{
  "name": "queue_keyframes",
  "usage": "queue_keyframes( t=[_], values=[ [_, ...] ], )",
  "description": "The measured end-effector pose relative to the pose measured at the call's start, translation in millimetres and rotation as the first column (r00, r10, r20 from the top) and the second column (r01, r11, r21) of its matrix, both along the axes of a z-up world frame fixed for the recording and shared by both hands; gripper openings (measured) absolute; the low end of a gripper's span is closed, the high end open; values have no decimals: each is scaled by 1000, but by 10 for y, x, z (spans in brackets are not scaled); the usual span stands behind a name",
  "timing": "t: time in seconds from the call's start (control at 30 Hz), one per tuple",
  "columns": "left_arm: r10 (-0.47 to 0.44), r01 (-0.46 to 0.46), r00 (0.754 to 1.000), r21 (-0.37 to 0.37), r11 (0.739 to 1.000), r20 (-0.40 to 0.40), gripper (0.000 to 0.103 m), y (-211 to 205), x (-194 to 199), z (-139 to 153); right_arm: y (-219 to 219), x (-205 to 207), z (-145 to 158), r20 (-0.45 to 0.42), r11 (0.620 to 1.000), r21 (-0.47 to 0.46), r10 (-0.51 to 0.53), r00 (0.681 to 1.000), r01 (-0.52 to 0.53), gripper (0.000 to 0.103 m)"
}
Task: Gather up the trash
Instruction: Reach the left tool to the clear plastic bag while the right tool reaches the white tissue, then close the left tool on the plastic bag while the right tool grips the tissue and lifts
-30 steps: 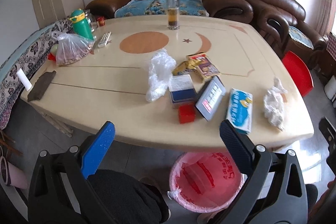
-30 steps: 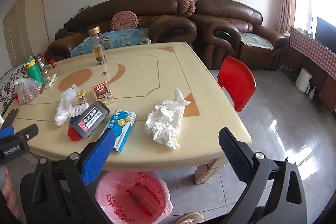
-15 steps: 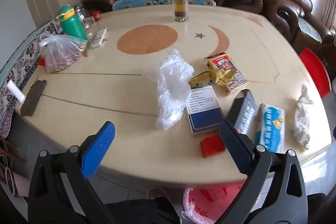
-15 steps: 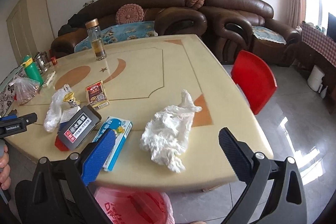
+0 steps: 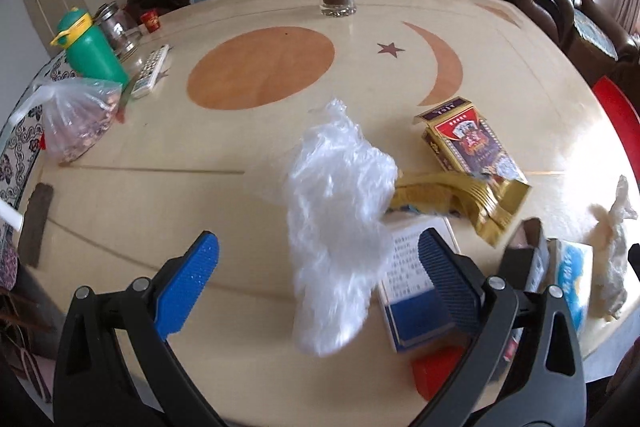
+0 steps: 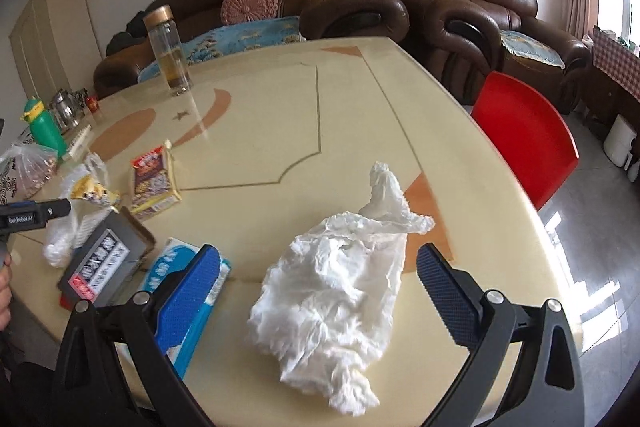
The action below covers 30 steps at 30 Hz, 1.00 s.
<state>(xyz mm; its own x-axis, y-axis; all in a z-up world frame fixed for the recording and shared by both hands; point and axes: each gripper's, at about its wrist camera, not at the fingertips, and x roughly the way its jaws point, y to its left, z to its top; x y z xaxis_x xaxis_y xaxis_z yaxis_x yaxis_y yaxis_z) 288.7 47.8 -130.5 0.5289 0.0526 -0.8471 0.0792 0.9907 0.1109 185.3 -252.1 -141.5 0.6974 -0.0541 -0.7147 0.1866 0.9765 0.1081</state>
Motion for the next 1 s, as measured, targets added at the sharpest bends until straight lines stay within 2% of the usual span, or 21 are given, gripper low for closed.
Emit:
queue_keyframes(
  t=[0.17,0.27,0.43,0.57,0.6,0.67,0.73,0.8,0.83,0.9,0.93,1.0],
  values=[
    [-10,9,999,-26,1000,-36,98,16,151,-173,-25,140,-242,-47,1000,-19,6,999,-7,97],
    [-1,1,999,-8,1000,-44,98,24,219,-281,-76,188,-344,-61,1000,-5,-2,998,2,96],
    [7,-10,999,-66,998,-44,98,132,292,-317,-125,232,-425,-51,1000,0,-16,999,16,95],
    [42,-51,997,-153,987,-65,98,282,343,-374,-133,218,-418,-37,998,-42,-48,998,47,79],
    [51,-61,996,-158,985,-69,98,311,358,-389,-135,224,-424,-38,997,-54,-56,998,53,74],
    [77,-88,994,-140,986,-78,98,349,375,-427,-134,228,-425,-44,996,-75,-58,997,54,73],
    [85,-97,992,-136,986,-89,92,370,385,-456,-133,224,-422,-42,995,-81,-55,998,51,71],
    [87,-100,992,-142,985,-92,79,375,381,-458,-127,214,-411,-37,995,-85,-53,998,50,53],
    [95,-106,992,-129,986,-88,72,369,371,-451,-115,222,-405,-36,995,-87,-51,998,47,48],
    [109,-118,991,-108,987,-83,62,382,362,-445,-104,217,-397,-33,995,-90,-46,998,43,27],
    [124,-132,989,-105,986,-80,51,406,351,-435,-103,217,-394,-33,995,-93,-47,998,44,23],
    [145,-154,986,-136,979,-78,41,499,314,-420,-110,218,-388,-35,995,-89,-51,998,48,11]
  ],
)
